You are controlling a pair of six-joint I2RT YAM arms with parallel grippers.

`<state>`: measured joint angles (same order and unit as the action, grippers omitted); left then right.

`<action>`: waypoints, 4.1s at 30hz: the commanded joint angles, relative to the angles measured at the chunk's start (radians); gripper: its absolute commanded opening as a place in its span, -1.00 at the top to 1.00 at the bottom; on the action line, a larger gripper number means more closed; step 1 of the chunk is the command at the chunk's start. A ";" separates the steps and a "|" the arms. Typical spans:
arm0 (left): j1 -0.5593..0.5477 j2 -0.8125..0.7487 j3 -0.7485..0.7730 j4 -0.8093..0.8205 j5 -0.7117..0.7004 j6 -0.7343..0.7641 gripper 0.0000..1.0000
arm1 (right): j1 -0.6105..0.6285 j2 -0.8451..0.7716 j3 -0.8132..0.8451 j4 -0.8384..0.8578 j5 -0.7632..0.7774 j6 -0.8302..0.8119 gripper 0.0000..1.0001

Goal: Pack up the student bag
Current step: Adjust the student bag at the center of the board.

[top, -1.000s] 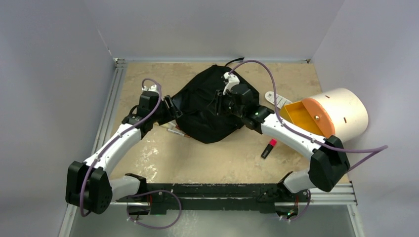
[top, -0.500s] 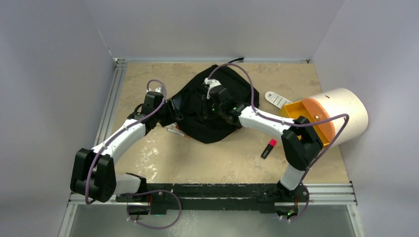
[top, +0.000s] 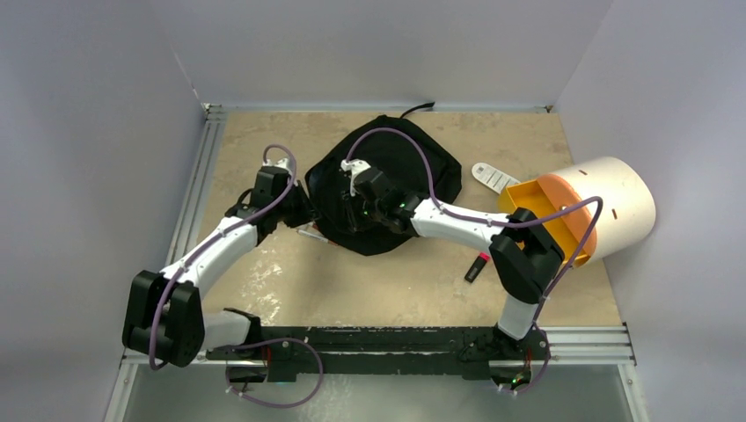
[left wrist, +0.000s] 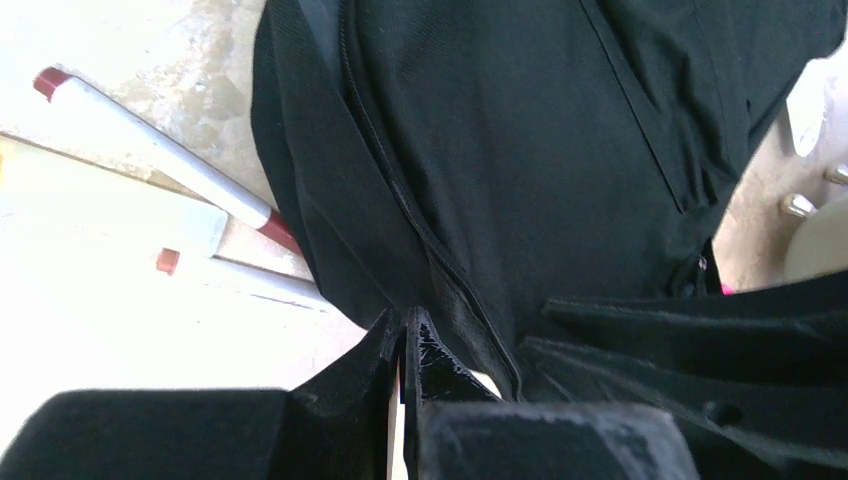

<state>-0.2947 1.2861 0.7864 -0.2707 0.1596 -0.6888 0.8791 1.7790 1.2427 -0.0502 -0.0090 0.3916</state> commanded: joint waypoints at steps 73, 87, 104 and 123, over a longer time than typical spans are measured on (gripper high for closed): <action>-0.027 0.148 0.071 0.050 -0.164 -0.035 0.06 | 0.018 -0.187 -0.008 0.046 0.028 -0.079 -0.34; -0.027 0.139 0.083 0.036 -0.164 -0.032 0.06 | 0.017 0.011 0.108 0.003 0.010 -0.158 -0.27; -0.018 0.108 0.114 0.017 -0.176 -0.060 -0.03 | -0.029 -0.015 0.060 0.064 0.130 -0.038 0.82; -0.019 0.245 0.265 -0.076 -0.203 -0.042 -0.12 | -0.150 -0.039 0.007 0.125 0.010 0.045 0.94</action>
<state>-0.3206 1.5024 0.9745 -0.3069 -0.0109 -0.7403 0.7246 1.7802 1.2552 0.0299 0.0147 0.4267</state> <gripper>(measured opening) 0.556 0.040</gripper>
